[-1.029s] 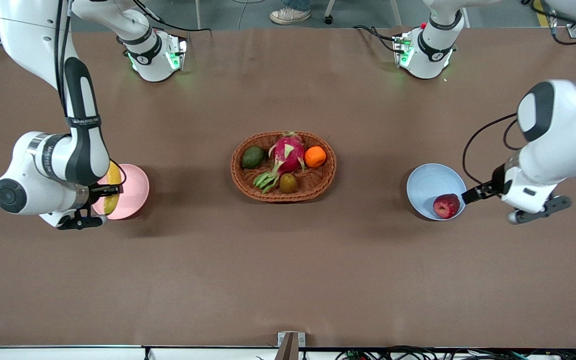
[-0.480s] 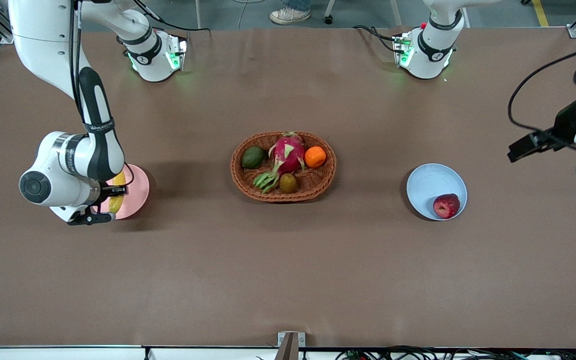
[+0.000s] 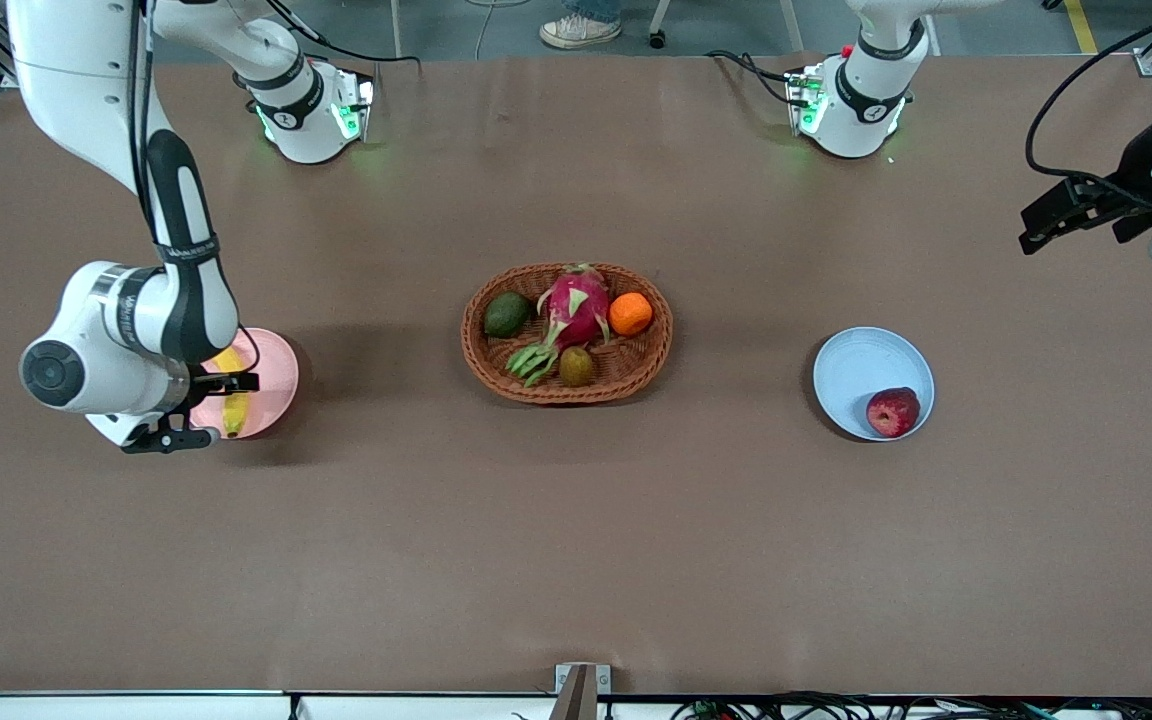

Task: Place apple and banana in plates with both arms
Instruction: 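Lower the banana onto the pink plate while the left gripper releases the apple, then open the right gripper and withdraw both grippers from the plates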

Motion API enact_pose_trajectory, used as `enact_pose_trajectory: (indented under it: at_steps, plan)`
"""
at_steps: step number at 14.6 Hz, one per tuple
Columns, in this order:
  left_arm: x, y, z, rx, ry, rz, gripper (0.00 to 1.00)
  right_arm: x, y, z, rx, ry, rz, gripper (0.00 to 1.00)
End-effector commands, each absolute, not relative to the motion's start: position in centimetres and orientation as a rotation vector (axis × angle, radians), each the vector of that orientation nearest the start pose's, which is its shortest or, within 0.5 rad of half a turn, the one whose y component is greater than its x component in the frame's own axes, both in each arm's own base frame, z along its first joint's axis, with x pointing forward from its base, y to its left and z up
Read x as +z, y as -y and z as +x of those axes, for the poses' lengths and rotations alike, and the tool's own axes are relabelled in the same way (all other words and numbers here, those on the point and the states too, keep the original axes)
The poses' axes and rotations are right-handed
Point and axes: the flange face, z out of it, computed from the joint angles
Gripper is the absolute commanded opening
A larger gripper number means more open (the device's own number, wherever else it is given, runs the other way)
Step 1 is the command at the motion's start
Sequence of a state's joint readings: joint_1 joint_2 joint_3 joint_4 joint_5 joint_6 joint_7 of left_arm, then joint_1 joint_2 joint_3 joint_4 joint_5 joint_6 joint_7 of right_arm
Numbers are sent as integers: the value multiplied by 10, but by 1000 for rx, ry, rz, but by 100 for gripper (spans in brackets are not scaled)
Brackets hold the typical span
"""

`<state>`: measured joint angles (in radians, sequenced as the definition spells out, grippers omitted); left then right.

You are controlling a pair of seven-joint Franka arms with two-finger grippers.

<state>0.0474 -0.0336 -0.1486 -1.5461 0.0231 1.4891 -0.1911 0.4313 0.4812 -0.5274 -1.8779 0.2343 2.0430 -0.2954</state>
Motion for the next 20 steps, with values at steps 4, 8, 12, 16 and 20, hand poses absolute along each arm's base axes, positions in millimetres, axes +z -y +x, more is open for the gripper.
enact_pose_trajectory:
  at_steps: [4, 8, 12, 16, 20]
  plan:
    - [641, 60, 534, 29, 77, -3128, 100, 461, 36, 637, 257, 148, -3063, 100]
    - [640, 66, 533, 43, 42, -3126, 100, 555, 21, 625, 247, 24, -3058, 100]
    - [643, 78, 528, 36, 6, -3124, 100, 584, 23, 622, 168, 5, -3069, 100]
    - [646, 83, 526, 26, -11, -3123, 100, 597, 35, 628, 57, -30, -3088, 100]
    - [648, 77, 525, 25, -61, -3124, 100, 607, 57, 625, 3, -13, -3076, 100]
